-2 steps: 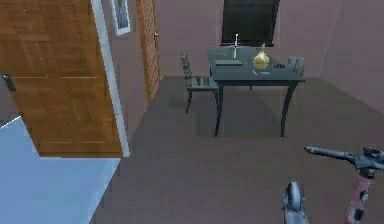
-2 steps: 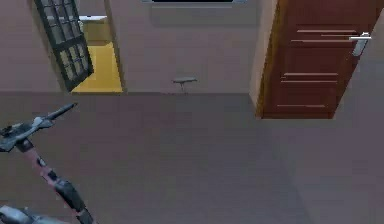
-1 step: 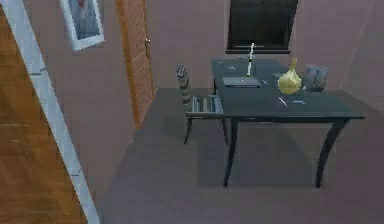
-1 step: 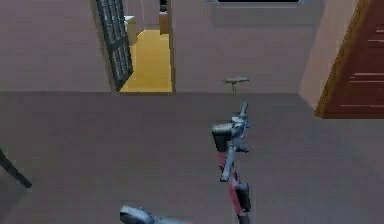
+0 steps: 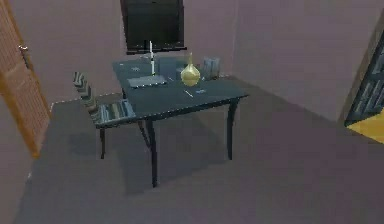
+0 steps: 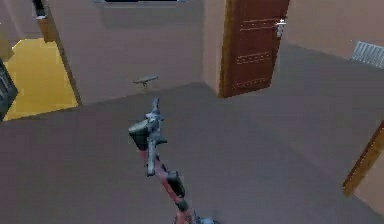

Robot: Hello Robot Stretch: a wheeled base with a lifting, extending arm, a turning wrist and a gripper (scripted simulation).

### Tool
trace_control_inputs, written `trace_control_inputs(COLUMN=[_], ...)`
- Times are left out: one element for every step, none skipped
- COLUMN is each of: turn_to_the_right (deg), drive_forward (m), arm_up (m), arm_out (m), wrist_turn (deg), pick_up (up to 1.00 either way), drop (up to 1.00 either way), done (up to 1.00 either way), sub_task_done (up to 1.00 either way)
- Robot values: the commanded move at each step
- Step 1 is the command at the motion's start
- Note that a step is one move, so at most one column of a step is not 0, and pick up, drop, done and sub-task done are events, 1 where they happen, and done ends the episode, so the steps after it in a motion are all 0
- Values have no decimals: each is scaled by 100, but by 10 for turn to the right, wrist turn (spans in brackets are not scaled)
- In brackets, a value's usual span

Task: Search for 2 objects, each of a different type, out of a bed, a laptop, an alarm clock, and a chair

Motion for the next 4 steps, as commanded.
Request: trace_control_inputs(turn_to_the_right=[0, -210, 0, -450], drive_forward=[90, 0, 0, 0], arm_up=[0, 0, 0, 0], arm_out=[0, 0, 0, 0], wrist_turn=[0, 0, 0, 0], pick_up=[0, 0, 0, 0], drop=[0, 0, 0, 0], done=[0, 0, 0, 0], sub_task_done=[0, 0, 100, 0])
